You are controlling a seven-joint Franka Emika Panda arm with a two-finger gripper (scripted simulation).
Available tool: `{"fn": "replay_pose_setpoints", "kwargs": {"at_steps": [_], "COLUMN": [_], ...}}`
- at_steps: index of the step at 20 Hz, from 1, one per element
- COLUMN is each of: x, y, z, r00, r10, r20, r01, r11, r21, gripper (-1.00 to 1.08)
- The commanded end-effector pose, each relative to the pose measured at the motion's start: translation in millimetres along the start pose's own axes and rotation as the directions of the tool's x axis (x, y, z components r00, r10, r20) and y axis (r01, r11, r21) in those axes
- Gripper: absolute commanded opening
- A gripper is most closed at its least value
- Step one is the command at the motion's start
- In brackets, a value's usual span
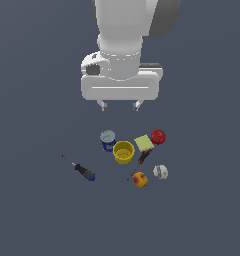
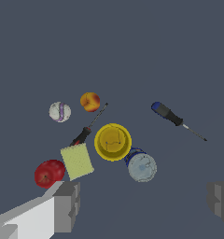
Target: Pick up a designated object from a clutter of objects.
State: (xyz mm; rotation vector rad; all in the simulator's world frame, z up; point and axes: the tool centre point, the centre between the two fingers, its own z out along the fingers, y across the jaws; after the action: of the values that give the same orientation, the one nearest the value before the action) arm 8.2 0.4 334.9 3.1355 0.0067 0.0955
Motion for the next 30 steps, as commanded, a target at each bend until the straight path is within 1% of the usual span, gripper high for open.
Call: {"fn": "replay_pose_setpoints", "kwargs": {"at_steps": [1,4,10,14,17,23,26,30], "x": [0.0,-1.6,-9.5,-9.5,-9.2,-10.3,-12.9,-20.9], "y": [0.0,0.5,4.5,4.9,0.2,-22.7,-40.8,-72.1], "z": [0.0,2.3,10.8,10.5,15.7,42.4,62.8,97.1], "r00": [1.000,1.000,0.998,0.998,0.998,0.998,0.998,0.999], "r10": [0.000,0.007,0.041,0.041,0.039,0.033,0.027,0.014], "r20": [0.000,0.008,0.044,0.045,0.044,0.047,0.049,0.051], "r01": [0.000,-0.007,-0.042,-0.042,-0.040,-0.034,-0.027,-0.015], "r11": [1.000,1.000,0.999,0.999,0.999,0.999,1.000,1.000], "r21": [0.000,0.005,0.028,0.029,0.026,0.016,0.010,0.001], "gripper": [1.00,1.00,1.00,1.00,1.00,1.00,1.00,1.00]}}
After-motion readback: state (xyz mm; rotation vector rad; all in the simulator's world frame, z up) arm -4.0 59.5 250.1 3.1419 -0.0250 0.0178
